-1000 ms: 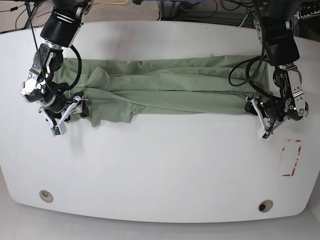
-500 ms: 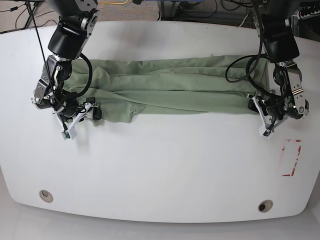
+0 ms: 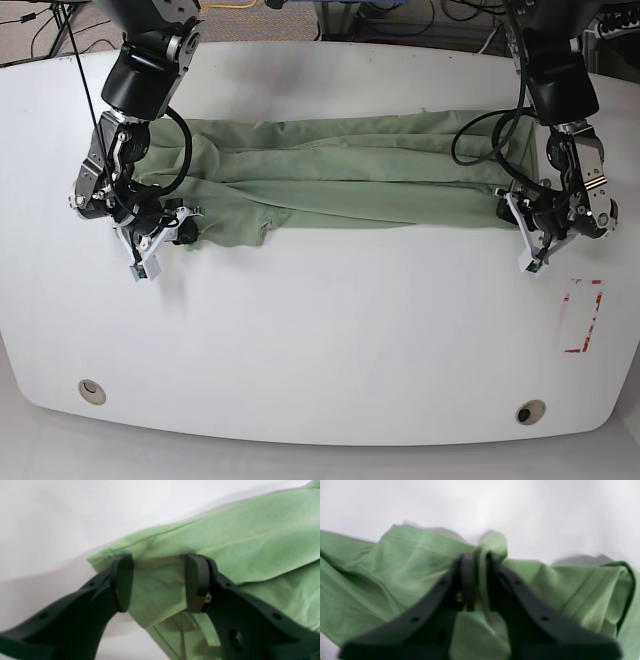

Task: Layout the t-shirt on the table in an organized manner, then fold the t-shirt properly
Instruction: 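Pull the folded strip with both grippers to straighten it flat, then fold the strip end with the right gripper inward over the shirt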

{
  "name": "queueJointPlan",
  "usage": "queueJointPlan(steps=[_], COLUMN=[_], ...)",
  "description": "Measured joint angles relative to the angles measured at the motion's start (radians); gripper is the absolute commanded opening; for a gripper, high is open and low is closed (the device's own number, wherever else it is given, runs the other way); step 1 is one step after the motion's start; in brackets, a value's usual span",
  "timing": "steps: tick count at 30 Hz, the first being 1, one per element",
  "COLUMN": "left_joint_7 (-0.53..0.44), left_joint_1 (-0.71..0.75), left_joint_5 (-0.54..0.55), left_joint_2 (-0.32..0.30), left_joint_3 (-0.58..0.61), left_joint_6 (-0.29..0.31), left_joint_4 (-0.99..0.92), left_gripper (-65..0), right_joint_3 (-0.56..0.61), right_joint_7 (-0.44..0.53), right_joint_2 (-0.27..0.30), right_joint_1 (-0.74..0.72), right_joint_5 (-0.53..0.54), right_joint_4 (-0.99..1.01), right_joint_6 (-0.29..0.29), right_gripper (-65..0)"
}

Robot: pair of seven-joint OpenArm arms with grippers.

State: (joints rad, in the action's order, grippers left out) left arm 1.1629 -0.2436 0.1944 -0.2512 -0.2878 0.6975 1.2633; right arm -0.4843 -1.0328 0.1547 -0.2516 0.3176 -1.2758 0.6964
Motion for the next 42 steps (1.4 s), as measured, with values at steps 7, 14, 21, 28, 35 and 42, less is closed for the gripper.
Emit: queueJointPlan(steps=[7, 14, 21, 28, 35, 42], left_joint_7=[0.0, -0.001, -0.013, -0.027, -0.039, -0.047], left_joint_1=[0.0, 0.0, 0.014, 0.024, 0.036, 0.045], left_joint_5=[0.0, 0.0, 0.002, 0.004, 0.008, 0.01], left_joint_2=[0.001, 0.001, 0.0, -0.003, -0.005, -0.005], left_joint_3=[0.0, 0.0, 0.0, 0.001, 0.0, 0.0], left_joint_6=[0.0, 0.0, 0.0, 0.0, 0.0, 0.0], left_joint_4=[0.0, -0.001, -0.001, 0.002, 0.006, 0.009], left_gripper=[-33.9, -33.7, -33.7, -33.7, -33.7, -33.7], right_joint_3=[-0.001, -0.001, -0.01, -0.006, -0.002, -0.006], right_joint_7=[-0.001, -0.053, -0.158, -0.184, -0.212, -0.251], right_joint_2=[0.0, -0.005, -0.003, 0.001, 0.024, 0.048], right_joint_1=[0.006, 0.051, 0.129, 0.291, 0.391, 0.425], right_joint_5=[0.001, 0.042, 0.183, 0.407, 0.566, 0.638], right_joint_4=[-0.021, -0.178, -0.303, -0.446, -0.527, -0.528], right_joint_6=[0.0, 0.0, 0.003, 0.0, 0.0, 0.0], right_gripper=[-64.8, -65.0, -65.0, -65.0, -65.0, -65.0])
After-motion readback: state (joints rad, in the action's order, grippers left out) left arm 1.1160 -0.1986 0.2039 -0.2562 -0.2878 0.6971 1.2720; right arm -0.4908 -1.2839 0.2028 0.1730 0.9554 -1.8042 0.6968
